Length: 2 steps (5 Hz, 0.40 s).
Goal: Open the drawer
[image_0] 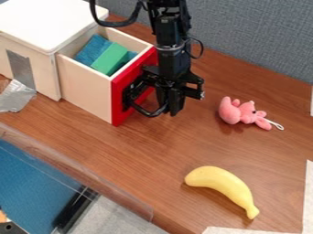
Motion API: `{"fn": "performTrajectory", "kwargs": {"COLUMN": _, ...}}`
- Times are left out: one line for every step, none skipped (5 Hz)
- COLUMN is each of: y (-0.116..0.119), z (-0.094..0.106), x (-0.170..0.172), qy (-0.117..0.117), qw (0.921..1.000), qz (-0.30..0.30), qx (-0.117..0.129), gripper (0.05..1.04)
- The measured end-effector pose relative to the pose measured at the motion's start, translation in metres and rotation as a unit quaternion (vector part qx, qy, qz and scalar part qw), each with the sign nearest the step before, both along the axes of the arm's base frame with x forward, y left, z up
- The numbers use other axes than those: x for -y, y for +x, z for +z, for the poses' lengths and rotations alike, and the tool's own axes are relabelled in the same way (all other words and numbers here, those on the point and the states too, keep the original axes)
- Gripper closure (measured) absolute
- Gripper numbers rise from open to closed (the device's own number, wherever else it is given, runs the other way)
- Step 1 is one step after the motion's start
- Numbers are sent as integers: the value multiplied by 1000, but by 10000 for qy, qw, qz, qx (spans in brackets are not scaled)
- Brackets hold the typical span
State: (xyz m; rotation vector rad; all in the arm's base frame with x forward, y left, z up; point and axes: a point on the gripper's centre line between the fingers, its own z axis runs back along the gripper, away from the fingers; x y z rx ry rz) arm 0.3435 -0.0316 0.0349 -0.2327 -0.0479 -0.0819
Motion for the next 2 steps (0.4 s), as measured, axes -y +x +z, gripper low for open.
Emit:
{"fn": "performTrajectory", "kwargs": {"y": -1, "z": 1, "x": 1, "qy": -33, "qw": 10000, "qz": 6, "qx": -36, "gripper": 902}}
{"fn": "performTrajectory", "kwargs": {"y": 2, "z": 6, "x": 2, "qy": -73, "qw": 9999, "qz": -92, "qx": 1, "gripper": 668}}
